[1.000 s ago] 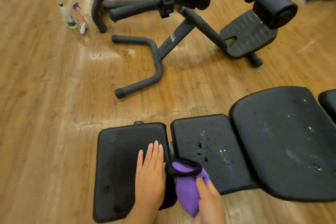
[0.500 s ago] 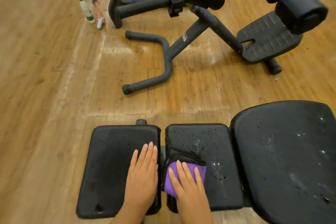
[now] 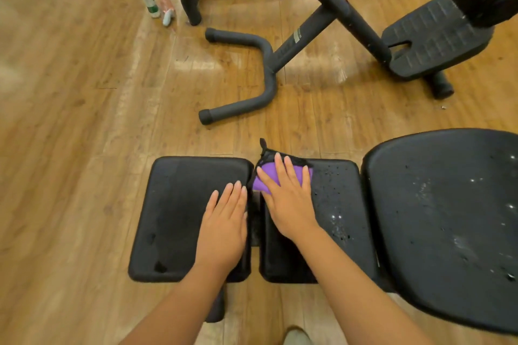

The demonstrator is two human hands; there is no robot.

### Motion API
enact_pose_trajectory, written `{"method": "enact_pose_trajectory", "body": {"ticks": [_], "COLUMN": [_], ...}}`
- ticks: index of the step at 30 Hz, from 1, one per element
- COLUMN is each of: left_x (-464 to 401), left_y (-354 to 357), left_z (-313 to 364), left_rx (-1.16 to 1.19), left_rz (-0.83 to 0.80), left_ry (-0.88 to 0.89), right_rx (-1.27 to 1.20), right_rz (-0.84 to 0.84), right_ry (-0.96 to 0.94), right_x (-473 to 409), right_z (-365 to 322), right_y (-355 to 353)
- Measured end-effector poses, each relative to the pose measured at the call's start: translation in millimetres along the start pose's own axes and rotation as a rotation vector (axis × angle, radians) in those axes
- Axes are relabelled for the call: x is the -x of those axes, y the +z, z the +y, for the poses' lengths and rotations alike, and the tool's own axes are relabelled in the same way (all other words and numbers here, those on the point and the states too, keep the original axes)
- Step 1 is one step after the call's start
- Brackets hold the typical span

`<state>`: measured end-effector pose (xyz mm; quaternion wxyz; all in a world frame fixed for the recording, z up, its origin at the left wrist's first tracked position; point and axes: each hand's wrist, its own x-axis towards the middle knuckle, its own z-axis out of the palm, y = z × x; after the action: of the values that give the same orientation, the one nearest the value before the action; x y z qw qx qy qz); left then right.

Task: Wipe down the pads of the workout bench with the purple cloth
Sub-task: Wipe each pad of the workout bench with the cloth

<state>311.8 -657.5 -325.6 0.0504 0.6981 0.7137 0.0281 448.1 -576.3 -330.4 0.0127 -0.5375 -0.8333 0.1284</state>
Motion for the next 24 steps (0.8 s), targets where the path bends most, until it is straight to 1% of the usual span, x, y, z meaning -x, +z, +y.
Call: {"method": "enact_pose_trajectory", "body": {"ticks": [2,4,7,9,11,13,14,16,18,20,22,24], "left_x": [0,0,2,4,6,9,10,10,11,12,12,11], "left_y": [1,4,10,12,15,16,17,16,16,15,15,16], "left_z": [0,0,4,9,12,13,12,11,12,13,13,13], "left_rx": [-0.014,-0.015,-0.013,-0.013,-0.013,-0.019,-0.016,0.007,0.037,0.046,0.057,0.067], "left_rz": [0.005,0.017,0.046,0.059,0.066,0.069,0.073,0.097,0.123,0.139,0.143,0.135], "left_ry": [0.002,0.001,-0.021,-0.058,-0.084,-0.079,-0.073,-0.082,-0.086,-0.088,-0.091,-0.080], "right_rx": [0.013,0.048,0.062,0.061,0.054,0.027,0.011,0.000,-0.011,0.011,0.006,0.036], "right_rz": [-0.004,0.026,0.042,0.009,-0.019,-0.043,-0.028,0.022,-0.014,-0.007,-0.011,0.001], "right_ry": [-0.005,-0.022,-0.071,-0.097,-0.102,-0.056,-0.027,-0.007,0.021,0.052,0.036,-0.040], "right_x": [2,20,74,112,127,114,100,61,18,-13,-13,23], "right_z": [-1,-2,-10,-16,-14,-9,-7,2,19,29,29,20], "right_y": [2,8,19,22,24,22,19,13,2,-8,-9,0]}}
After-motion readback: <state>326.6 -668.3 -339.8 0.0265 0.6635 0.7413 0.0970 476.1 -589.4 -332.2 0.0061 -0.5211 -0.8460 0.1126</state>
